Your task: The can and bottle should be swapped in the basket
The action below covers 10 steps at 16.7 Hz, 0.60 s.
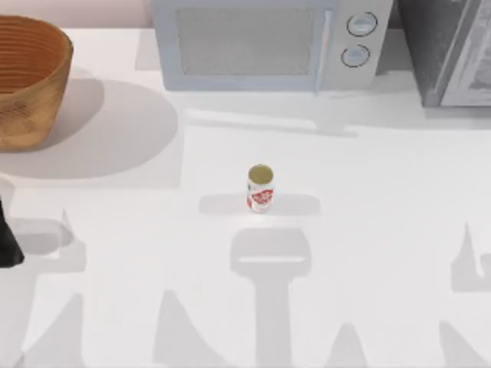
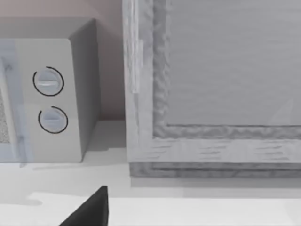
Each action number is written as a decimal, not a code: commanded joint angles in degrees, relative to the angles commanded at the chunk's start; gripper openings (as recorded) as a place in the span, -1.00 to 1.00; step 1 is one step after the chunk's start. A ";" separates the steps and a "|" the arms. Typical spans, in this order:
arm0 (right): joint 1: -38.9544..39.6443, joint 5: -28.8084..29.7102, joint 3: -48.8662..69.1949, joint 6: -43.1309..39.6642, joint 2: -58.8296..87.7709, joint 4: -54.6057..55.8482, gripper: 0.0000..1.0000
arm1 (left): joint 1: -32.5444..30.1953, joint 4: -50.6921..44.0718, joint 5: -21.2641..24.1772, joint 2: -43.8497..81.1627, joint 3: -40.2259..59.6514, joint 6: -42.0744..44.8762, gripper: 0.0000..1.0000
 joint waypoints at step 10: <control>0.00 0.00 0.00 0.00 0.00 0.00 1.00 | 12.06 42.77 14.66 49.77 1.86 3.58 1.00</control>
